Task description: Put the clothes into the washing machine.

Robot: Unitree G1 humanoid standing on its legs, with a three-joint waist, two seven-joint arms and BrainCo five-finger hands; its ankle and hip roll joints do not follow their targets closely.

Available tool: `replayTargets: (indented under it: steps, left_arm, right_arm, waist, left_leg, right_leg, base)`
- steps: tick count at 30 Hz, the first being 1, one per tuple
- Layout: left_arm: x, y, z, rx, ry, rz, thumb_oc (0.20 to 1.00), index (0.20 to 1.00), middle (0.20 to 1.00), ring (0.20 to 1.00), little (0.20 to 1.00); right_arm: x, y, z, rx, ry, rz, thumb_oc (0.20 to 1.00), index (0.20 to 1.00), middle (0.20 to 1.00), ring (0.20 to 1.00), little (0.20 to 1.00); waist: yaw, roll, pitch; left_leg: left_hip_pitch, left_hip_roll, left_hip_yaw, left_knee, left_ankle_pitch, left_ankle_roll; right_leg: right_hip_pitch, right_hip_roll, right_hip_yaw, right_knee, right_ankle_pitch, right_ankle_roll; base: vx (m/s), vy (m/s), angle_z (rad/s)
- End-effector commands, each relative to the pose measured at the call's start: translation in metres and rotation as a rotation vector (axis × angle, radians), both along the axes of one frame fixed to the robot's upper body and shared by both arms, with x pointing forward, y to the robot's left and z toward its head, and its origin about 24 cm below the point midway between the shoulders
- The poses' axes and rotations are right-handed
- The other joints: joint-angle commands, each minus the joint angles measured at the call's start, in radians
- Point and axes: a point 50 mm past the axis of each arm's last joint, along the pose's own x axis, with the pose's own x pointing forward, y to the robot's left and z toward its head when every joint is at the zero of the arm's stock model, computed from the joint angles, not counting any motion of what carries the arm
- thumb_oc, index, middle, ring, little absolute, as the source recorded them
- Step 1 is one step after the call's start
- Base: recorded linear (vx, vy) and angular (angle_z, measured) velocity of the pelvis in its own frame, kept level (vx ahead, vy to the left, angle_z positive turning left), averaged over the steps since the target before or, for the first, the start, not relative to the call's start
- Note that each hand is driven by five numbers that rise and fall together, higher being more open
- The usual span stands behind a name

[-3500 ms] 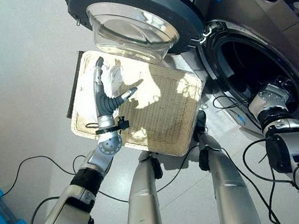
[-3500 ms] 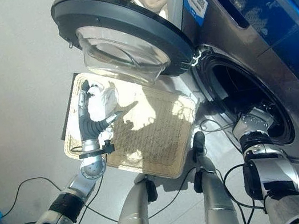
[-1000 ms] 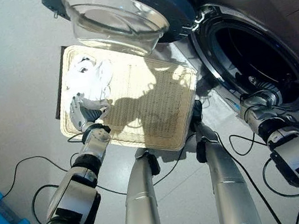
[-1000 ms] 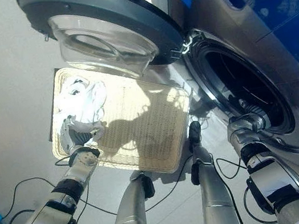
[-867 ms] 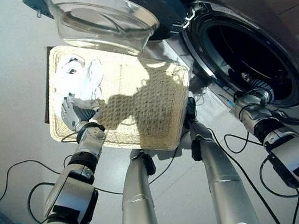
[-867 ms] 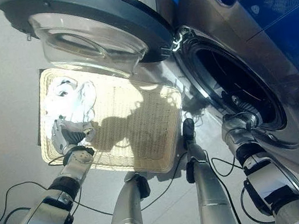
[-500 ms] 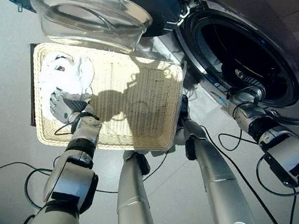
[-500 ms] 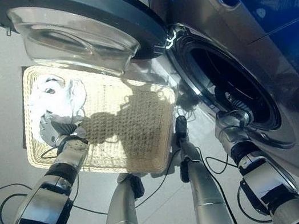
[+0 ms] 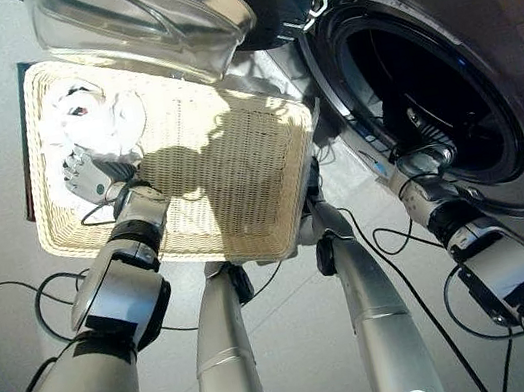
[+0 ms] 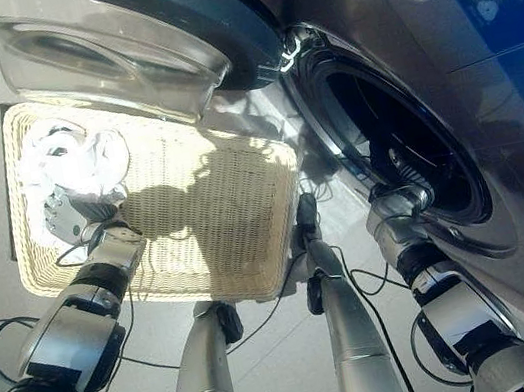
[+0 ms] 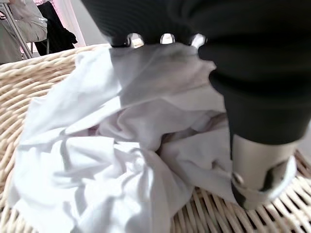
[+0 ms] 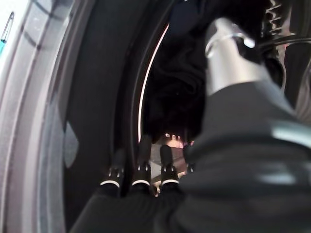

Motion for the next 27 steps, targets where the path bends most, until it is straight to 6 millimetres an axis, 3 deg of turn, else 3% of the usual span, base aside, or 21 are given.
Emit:
replayTargets:
  steps: [1, 20, 27]
  left_arm:
    - [-0.002, 0.022, -0.001, -0.182, 0.008, -0.059, 0.2, 0.2, 0.2, 0.2, 0.2]
    - [0.001, 0.017, 0.004, -0.181, -0.115, -0.098, 0.2, 0.2, 0.2, 0.2, 0.2]
    - [-0.002, 0.008, -0.001, -0.143, -0.251, -0.154, 0.2, 0.2, 0.2, 0.2, 0.2]
  right_arm:
    - [-0.003, -0.004, 0.001, 0.017, -0.045, -0.015, 1.0, 1.0, 1.0, 1.0, 1.0]
    - [-0.005, 0.011, 0.01, 0.041, -0.141, 0.008, 1.0, 1.0, 1.0, 1.0, 1.0]
    - [-0.013, 0.032, -0.009, -0.06, -0.084, 0.103, 1.0, 1.0, 1.0, 1.0, 1.0]
  waist:
    - [0.018, -0.008, -0.024]
    - [0.018, -0.009, -0.024]
    - [0.031, 0.004, -0.024]
  left_leg:
    - [-0.008, -0.024, 0.019, -0.079, 0.071, -0.087]
    - [0.038, -0.024, 0.025, -0.07, 0.062, -0.085]
    - [0.138, -0.026, 0.026, -0.07, 0.044, -0.078]
  right_leg:
    - [-0.017, 0.009, -0.01, 0.118, -0.08, 0.117]
    - [0.023, 0.007, -0.02, 0.142, -0.097, 0.113]
    - [0.11, 0.0, -0.031, 0.187, -0.142, 0.105]
  base:
    - [0.0, 0.0, 0.0]
    - [0.0, 0.001, 0.0]
    - [-0.02, 0.019, 0.03]
